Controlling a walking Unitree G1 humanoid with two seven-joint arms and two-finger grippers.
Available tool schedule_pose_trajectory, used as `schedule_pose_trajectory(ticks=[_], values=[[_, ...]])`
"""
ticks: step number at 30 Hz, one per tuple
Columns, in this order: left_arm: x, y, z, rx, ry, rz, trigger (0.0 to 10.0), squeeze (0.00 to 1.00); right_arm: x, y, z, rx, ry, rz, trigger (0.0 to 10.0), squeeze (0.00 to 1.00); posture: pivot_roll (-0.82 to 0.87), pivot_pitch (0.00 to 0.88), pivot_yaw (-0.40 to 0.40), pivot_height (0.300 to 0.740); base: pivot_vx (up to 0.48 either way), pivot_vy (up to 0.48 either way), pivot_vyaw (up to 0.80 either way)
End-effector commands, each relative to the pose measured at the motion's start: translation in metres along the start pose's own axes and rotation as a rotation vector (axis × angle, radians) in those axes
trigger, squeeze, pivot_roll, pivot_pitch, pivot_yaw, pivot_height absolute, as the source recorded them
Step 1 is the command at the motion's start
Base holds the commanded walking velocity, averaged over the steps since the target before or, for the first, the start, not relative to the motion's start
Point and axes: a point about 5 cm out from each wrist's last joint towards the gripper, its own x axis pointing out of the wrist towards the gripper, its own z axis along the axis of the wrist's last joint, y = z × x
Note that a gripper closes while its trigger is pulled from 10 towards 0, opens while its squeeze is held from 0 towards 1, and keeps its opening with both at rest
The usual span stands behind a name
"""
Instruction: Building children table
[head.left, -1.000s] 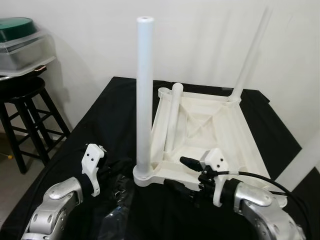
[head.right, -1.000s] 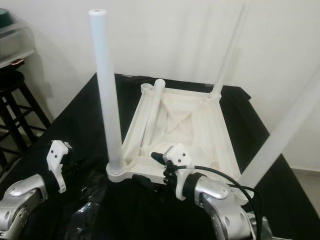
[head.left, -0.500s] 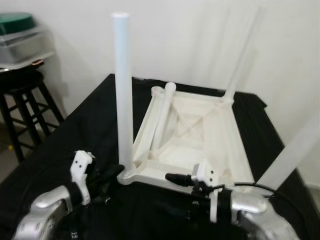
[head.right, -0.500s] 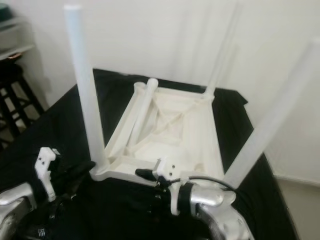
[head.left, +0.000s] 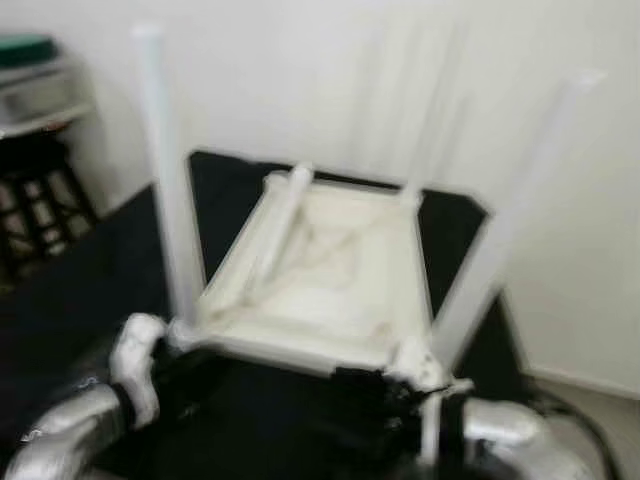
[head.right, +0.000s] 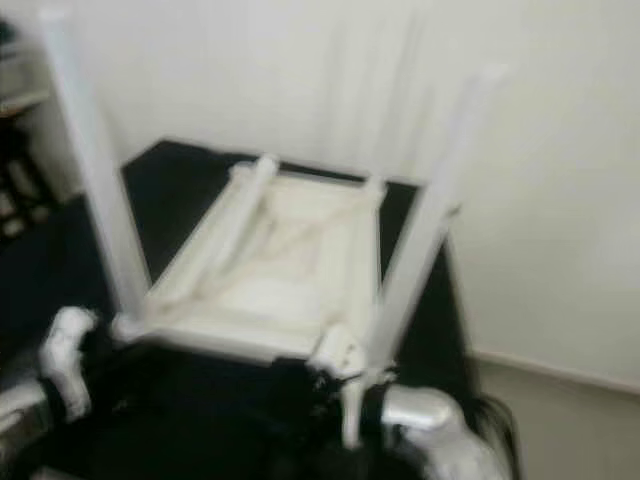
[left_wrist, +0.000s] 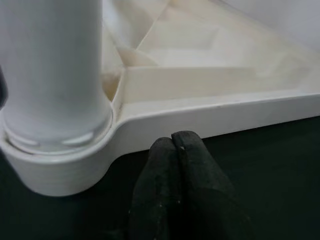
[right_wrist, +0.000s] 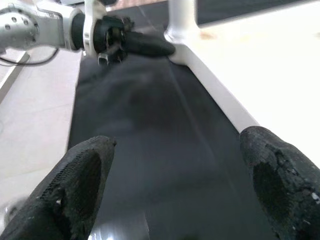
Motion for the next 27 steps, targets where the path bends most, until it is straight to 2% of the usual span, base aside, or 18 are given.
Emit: schedule_pose_trajectory(ticks=[1, 2, 3, 5, 7, 9, 12, 15, 16, 21, 26, 27], values=[[-0.005, 0.004, -0.006, -0.009, 0.015, 0.018, 10.0, 0.00, -0.004, -0.002, -0.002, 0.011, 0.003, -0.012, 10.0, 0.00, -0.06, 0.000, -0.039, 0.740, 0.000, 0.000, 0.00], [-0.016, 0.005, -0.010, -0.027, 0.031, 0.004, 10.0, 0.00, -0.005, -0.002, -0.003, 0.016, 0.006, -0.010, 10.0, 0.00, -0.06, 0.000, -0.045, 0.740, 0.000, -0.480, 0.00], [-0.016, 0.005, -0.010, -0.027, 0.031, 0.004, 10.0, 0.00, -0.005, -0.002, -0.003, 0.016, 0.006, -0.010, 10.0, 0.00, -0.06, 0.000, -0.045, 0.740, 0.000, -0.480, 0.00], [-0.028, -0.006, -0.015, -0.060, 0.062, -0.091, 10.0, 0.00, -0.005, -0.002, -0.004, 0.022, 0.008, -0.002, 10.0, 0.00, -0.06, 0.000, -0.050, 0.740, 0.000, -0.480, 0.00], [-0.028, -0.006, -0.015, -0.060, 0.062, -0.091, 10.0, 0.00, -0.005, -0.002, -0.004, 0.022, 0.008, -0.002, 10.0, 0.00, -0.06, 0.000, -0.050, 0.740, 0.000, -0.480, 0.00], [-0.033, -0.033, -0.014, -0.095, 0.095, -0.281, 10.0, 0.00, -0.006, -0.001, -0.002, 0.025, 0.005, 0.024, 10.0, 0.00, -0.06, 0.000, -0.054, 0.740, 0.000, -0.480, 0.00], [-0.035, -0.056, -0.009, -0.114, 0.122, -0.455, 10.0, 0.00, -0.006, 0.000, 0.000, 0.030, 0.002, 0.048, 10.0, 0.00, -0.07, 0.000, -0.054, 0.740, 0.000, -0.480, 0.00], [-0.036, -0.060, -0.007, -0.117, 0.122, -0.491, 10.0, 0.00, -0.007, 0.000, 0.001, 0.031, -0.002, 0.054, 10.0, 0.00, -0.07, 0.000, -0.053, 0.740, 0.000, -0.480, 0.00], [-0.035, -0.065, -0.004, -0.103, 0.134, -0.546, 10.0, 0.00, -0.007, -0.001, 0.002, 0.021, 0.002, 0.060, 10.0, 0.00, -0.07, 0.000, -0.050, 0.740, 0.000, -0.480, 0.00], [-0.034, -0.070, -0.002, -0.090, 0.134, -0.598, 10.0, 0.00, -0.008, -0.003, 0.006, 0.004, 0.000, 0.052, 10.0, 0.00, -0.08, 0.000, -0.045, 0.740, 0.000, -0.480, 0.00], [-0.026, -0.077, 0.001, -0.098, 0.108, -0.611, 10.0, 0.00, -0.007, -0.015, 0.008, -0.025, -0.001, -0.042, 10.0, 0.00, -0.08, 0.000, -0.044, 0.740, 0.000, -0.480, 0.00], [-0.022, -0.078, 0.004, -0.081, 0.089, -0.589, 10.0, 0.00, -0.006, -0.023, 0.009, -0.051, 0.000, -0.105, 10.0, 0.00, -0.08, 0.000, -0.044, 0.740, 0.000, -0.480, 0.00]])
